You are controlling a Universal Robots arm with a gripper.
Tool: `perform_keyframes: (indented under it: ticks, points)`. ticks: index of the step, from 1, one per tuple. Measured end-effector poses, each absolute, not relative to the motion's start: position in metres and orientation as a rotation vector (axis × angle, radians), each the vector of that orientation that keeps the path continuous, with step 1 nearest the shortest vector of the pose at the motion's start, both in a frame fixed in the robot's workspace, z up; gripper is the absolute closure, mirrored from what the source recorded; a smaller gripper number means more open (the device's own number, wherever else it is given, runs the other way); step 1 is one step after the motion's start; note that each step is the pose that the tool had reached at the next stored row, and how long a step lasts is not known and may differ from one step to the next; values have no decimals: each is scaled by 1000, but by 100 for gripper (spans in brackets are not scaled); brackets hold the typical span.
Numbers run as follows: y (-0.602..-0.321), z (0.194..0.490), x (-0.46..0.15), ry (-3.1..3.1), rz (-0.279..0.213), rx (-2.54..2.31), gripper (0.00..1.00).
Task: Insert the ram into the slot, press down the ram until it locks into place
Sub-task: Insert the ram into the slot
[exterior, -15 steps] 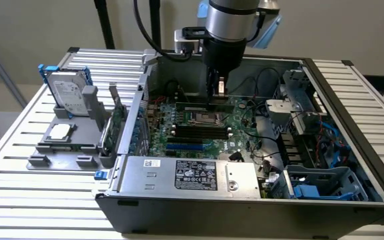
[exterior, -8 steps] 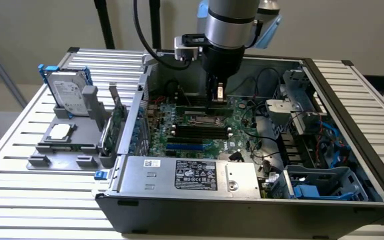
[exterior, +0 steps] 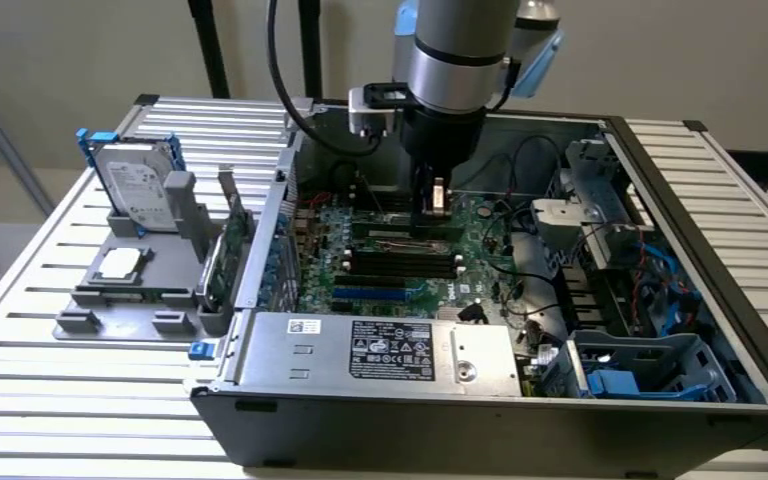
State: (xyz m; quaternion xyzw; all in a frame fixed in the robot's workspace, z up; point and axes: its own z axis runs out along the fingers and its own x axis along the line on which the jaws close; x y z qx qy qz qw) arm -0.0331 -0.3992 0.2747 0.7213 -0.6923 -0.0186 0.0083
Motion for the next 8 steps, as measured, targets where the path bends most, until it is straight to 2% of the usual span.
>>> perform_keyframes:
  ticks: [8]
  points:
    - [-398, 260, -33, -2167, -54, 2247, 87]
